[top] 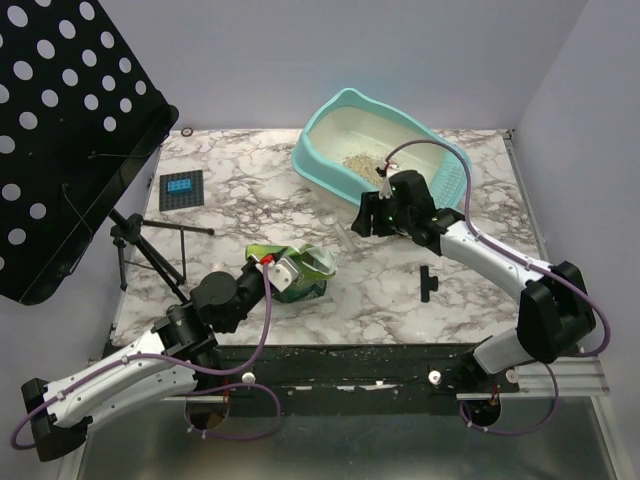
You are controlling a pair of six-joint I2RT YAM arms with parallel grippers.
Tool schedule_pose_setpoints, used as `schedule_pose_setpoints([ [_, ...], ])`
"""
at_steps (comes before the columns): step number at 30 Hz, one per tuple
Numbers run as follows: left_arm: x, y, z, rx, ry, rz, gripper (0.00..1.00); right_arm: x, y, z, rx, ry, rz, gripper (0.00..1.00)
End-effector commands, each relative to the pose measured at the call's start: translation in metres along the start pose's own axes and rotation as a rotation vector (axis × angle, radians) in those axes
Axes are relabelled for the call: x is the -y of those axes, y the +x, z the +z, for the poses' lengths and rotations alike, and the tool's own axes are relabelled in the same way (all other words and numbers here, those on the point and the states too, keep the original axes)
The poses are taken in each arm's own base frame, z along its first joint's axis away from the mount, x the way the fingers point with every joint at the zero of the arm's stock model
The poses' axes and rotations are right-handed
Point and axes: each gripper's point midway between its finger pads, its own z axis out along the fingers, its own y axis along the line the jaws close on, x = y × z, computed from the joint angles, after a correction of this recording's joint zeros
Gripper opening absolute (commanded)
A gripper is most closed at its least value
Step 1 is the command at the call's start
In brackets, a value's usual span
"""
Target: Fill the litter box with clean litter
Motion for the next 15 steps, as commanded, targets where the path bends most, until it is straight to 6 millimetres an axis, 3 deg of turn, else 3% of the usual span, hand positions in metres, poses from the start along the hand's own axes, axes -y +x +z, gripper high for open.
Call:
schedule_pose_setpoints([
  [1,-0.013,-0.013,-0.005,0.05,-0.055,-0.017,0.0,0.021,0.056,-0.012,-0.138,0.098,0.089,0.66],
  [4,-0.013,-0.013,-0.005,0.047,-0.054,-0.017,0.0,0.037,0.071,-0.014,-0.152,0.183,0.135,0.66],
  [5,-0.014,-0.013,-0.004,0.046,-0.057,-0.017,0.0,0.051,0.072,-0.015,-0.132,0.266,0.159,0.66],
  [8,-0.014,-0.012,-0.004,0.042,-0.058,-0.016,0.0,0.068,0.072,-0.014,-0.103,0.371,0.199,0.66],
  [15,-0.012,-0.009,-0.003,0.032,-0.056,-0.013,0.0,0.104,0.043,0.0,-0.035,0.515,0.262,0.68],
])
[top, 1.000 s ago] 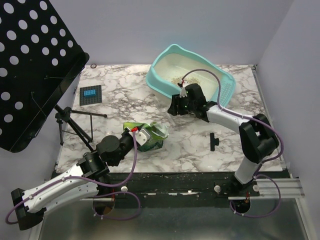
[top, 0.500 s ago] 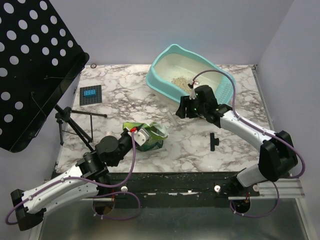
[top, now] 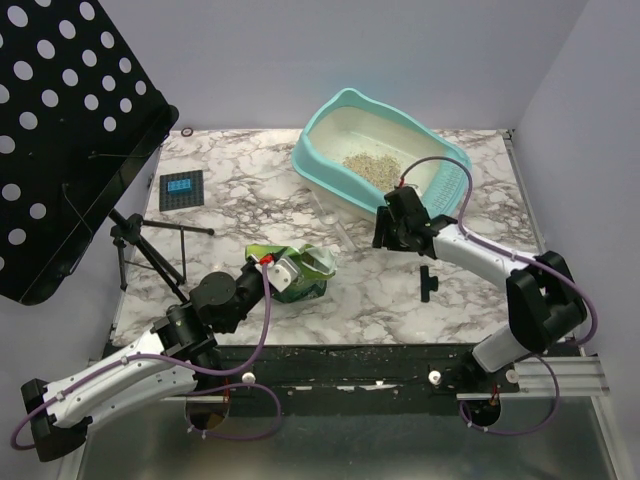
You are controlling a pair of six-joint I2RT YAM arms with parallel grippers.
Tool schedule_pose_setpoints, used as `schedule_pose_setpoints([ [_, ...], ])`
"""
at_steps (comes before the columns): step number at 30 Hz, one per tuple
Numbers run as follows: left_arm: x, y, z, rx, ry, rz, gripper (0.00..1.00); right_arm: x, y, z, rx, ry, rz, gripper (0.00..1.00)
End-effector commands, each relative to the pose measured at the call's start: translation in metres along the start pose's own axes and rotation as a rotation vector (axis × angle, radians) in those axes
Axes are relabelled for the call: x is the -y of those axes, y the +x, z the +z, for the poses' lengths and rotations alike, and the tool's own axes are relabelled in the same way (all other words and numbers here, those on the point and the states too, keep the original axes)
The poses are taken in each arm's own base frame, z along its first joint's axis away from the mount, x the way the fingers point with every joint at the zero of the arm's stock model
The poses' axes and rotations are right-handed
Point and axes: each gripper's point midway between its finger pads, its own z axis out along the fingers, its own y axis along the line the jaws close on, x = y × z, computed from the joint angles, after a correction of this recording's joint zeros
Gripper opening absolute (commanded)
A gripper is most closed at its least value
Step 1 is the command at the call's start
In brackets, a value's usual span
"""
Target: Fill the litter box with clean litter
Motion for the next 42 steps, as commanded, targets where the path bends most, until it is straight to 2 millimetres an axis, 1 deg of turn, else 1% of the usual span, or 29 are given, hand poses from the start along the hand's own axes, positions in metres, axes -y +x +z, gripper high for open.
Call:
schedule_pose_setpoints([
  [1,-0.01,-0.008,-0.001,0.023,-0.049,-0.012,0.0,0.027,-0.036,0.017,0.069,0.137,0.112,0.68],
  [4,-0.007,-0.006,0.002,0.006,-0.041,-0.019,0.0,0.045,-0.057,0.027,0.105,0.157,0.164,0.68],
  [7,-0.005,-0.005,0.005,0.0,-0.032,-0.025,0.0,0.052,-0.078,0.035,0.121,0.149,0.172,0.68],
  [9,-0.004,-0.006,0.006,0.004,-0.033,-0.04,0.0,0.059,-0.092,0.039,0.147,0.184,0.165,0.68],
  [11,-0.004,-0.008,0.007,0.011,-0.031,-0.055,0.0,0.063,-0.11,0.043,0.173,0.193,0.167,0.68],
  [14,-0.001,-0.01,0.01,0.011,-0.017,-0.077,0.0,0.064,-0.131,0.045,0.195,0.184,0.145,0.68],
  [15,0.0,-0.011,0.011,0.007,-0.014,-0.087,0.0,0.061,-0.137,0.041,0.205,0.174,0.132,0.68],
  [17,0.0,-0.016,0.015,0.008,-0.013,-0.108,0.0,0.048,-0.141,0.03,0.205,0.098,0.102,0.69],
  [19,-0.003,-0.023,0.017,0.012,-0.016,-0.122,0.0,0.033,-0.138,0.013,0.206,0.007,0.062,0.69],
  [21,-0.005,-0.035,0.017,0.03,-0.008,-0.142,0.0,0.015,-0.13,-0.008,0.21,-0.104,0.003,0.69],
  [22,-0.007,-0.041,0.017,0.039,-0.009,-0.158,0.0,-0.002,-0.125,-0.023,0.211,-0.192,-0.038,0.69],
  [24,-0.013,-0.052,0.014,0.051,-0.019,-0.186,0.0,-0.027,-0.111,-0.048,0.22,-0.297,-0.142,0.69],
  [26,-0.015,-0.057,0.013,0.05,-0.022,-0.202,0.0,-0.059,-0.089,-0.07,0.193,-0.422,-0.267,0.69],
  [28,-0.019,-0.061,0.011,0.053,-0.035,-0.233,0.0,-0.078,-0.068,-0.083,0.141,-0.497,-0.351,0.69],
  [30,-0.023,-0.069,0.008,0.075,-0.05,-0.296,0.0,-0.087,-0.055,-0.096,0.118,-0.544,-0.402,0.69],
  [31,-0.024,-0.071,0.007,0.083,-0.056,-0.311,0.0,-0.088,-0.048,-0.099,0.111,-0.564,-0.425,0.69],
  [34,-0.036,-0.073,0.001,0.082,-0.114,-0.363,0.0,-0.091,-0.038,-0.112,0.134,-0.638,-0.487,0.68],
  [38,-0.049,-0.064,-0.011,0.079,-0.189,-0.392,0.0,-0.112,-0.029,-0.14,0.118,-0.812,-0.515,0.68],
  [40,-0.047,-0.055,-0.014,0.067,-0.195,-0.397,0.0,-0.12,-0.031,-0.148,0.104,-0.835,-0.491,0.67],
  [42,-0.044,-0.047,-0.015,0.061,-0.194,-0.408,0.0,-0.128,-0.032,-0.151,0.09,-0.832,-0.481,0.67],
])
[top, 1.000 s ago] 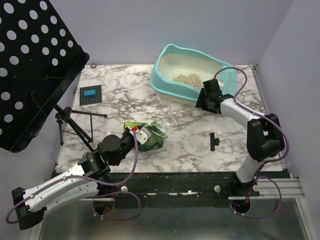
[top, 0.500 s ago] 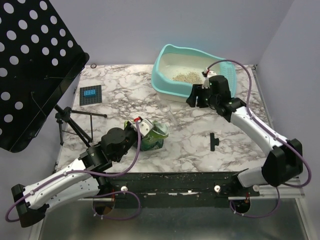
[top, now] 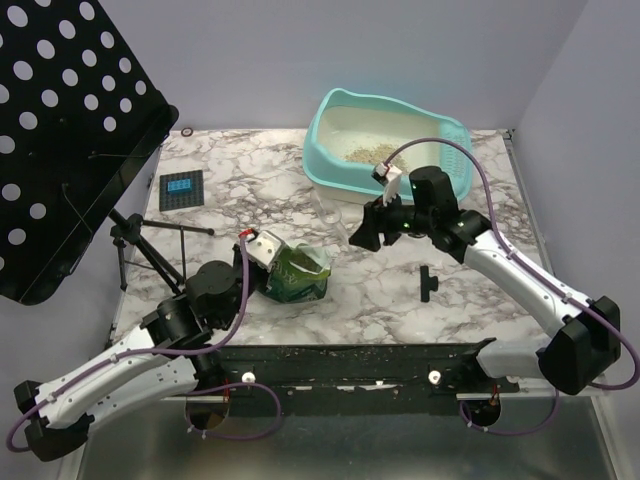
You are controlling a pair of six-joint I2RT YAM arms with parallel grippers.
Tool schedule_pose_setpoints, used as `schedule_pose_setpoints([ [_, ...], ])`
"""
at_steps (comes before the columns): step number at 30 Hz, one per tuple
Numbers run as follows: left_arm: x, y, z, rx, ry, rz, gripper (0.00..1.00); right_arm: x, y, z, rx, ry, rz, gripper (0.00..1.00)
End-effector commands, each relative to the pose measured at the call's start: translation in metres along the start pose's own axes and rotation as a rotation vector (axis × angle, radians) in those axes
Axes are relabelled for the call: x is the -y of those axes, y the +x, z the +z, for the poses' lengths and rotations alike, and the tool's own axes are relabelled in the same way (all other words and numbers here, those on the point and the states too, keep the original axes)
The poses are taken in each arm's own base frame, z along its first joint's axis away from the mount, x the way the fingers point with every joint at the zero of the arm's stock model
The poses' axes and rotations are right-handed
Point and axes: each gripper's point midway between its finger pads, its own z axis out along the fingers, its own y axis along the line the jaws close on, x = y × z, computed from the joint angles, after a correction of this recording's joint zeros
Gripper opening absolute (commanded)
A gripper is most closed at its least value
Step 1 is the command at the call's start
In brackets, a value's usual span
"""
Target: Fill the litter box with clean litter
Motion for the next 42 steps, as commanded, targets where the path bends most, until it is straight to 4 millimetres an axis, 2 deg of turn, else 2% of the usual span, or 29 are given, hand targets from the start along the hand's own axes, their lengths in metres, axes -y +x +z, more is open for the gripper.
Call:
schedule_pose_setpoints([
  [1,-0.018,-0.04,-0.013,0.18,-0.075,-0.156,0.0,-0.037,-0.017,-0.004,-0.005,-0.12,-0.004,0.66],
  [9,-0.017,-0.032,-0.016,0.19,-0.067,-0.156,0.0,-0.068,-0.019,0.016,-0.083,-0.16,-0.008,0.66],
  [23,-0.019,-0.025,-0.02,0.193,-0.071,-0.151,0.0,-0.084,0.014,0.051,-0.22,-0.225,-0.015,0.66],
  [29,-0.019,-0.024,-0.02,0.188,-0.074,-0.141,0.0,-0.1,0.028,0.058,-0.271,-0.281,-0.004,0.66],
  [30,-0.02,-0.023,-0.02,0.186,-0.078,-0.135,0.0,-0.106,0.034,0.057,-0.295,-0.291,-0.011,0.61],
  [33,-0.02,-0.021,-0.02,0.179,-0.077,-0.128,0.0,-0.107,0.037,0.051,-0.328,-0.279,-0.024,0.46],
  [38,-0.021,-0.023,-0.022,0.187,-0.078,-0.129,0.0,-0.096,0.039,0.037,-0.366,-0.196,-0.068,0.0],
  [40,-0.021,-0.023,-0.021,0.187,-0.082,-0.128,0.0,-0.09,0.035,0.03,-0.36,-0.144,-0.101,0.0],
  [42,-0.022,-0.025,-0.022,0.192,-0.081,-0.125,0.0,-0.071,0.023,0.025,-0.318,-0.007,-0.152,0.0],
])
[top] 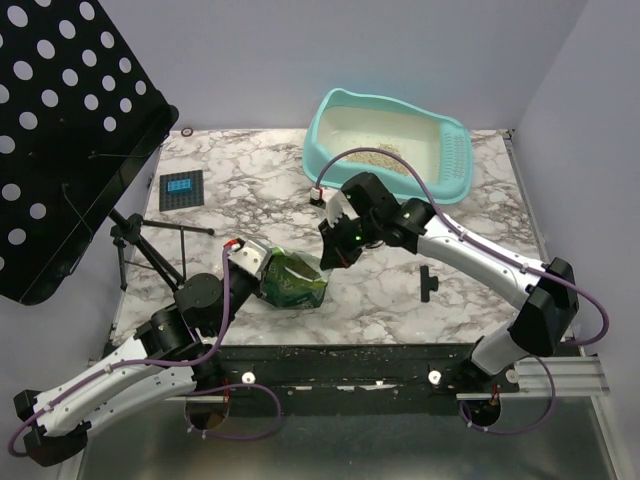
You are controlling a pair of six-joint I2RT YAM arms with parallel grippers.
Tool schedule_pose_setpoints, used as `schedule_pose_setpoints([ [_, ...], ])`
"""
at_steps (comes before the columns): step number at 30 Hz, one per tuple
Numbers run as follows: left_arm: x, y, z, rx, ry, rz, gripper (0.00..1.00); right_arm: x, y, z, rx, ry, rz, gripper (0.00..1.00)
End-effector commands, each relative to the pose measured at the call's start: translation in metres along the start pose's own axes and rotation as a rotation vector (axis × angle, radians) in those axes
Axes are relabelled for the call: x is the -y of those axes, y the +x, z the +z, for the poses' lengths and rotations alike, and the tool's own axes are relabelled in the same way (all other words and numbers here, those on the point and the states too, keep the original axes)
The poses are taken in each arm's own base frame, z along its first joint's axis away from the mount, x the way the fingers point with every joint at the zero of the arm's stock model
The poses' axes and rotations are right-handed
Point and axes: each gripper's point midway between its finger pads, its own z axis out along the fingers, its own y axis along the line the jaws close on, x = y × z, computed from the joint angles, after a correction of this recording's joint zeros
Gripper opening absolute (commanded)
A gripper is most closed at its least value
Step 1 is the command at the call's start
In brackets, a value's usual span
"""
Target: Fill the litter box with clean litter
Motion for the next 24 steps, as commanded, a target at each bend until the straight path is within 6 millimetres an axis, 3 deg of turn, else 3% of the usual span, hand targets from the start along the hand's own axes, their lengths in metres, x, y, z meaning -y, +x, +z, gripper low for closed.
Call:
schedule_pose_setpoints([
  [1,-0.014,-0.033,-0.003,0.116,-0.066,-0.048,0.0,0.026,-0.005,-0.034,0.014,0.263,-0.07,0.0],
  [6,-0.007,-0.037,0.002,0.107,-0.036,-0.045,0.0,0.062,-0.025,-0.071,0.08,0.569,-0.178,0.0],
  [11,-0.003,-0.037,0.008,0.092,-0.022,-0.035,0.0,0.037,-0.051,-0.091,0.242,0.544,-0.306,0.0],
  [17,0.002,-0.029,0.013,0.072,-0.014,-0.033,0.0,0.011,-0.042,-0.086,0.228,0.395,-0.294,0.0],
  [18,0.002,-0.029,0.013,0.072,-0.013,-0.033,0.0,0.01,-0.041,-0.087,0.23,0.394,-0.279,0.03],
  [21,0.004,-0.027,0.014,0.067,-0.006,-0.03,0.0,0.014,-0.041,-0.098,0.249,0.445,-0.225,0.36],
  [23,0.005,-0.026,0.015,0.062,-0.001,-0.031,0.0,0.014,-0.043,-0.109,0.269,0.473,-0.194,0.53],
  [24,0.006,-0.026,0.015,0.061,0.004,-0.034,0.0,0.013,-0.044,-0.114,0.284,0.483,-0.14,0.56],
])
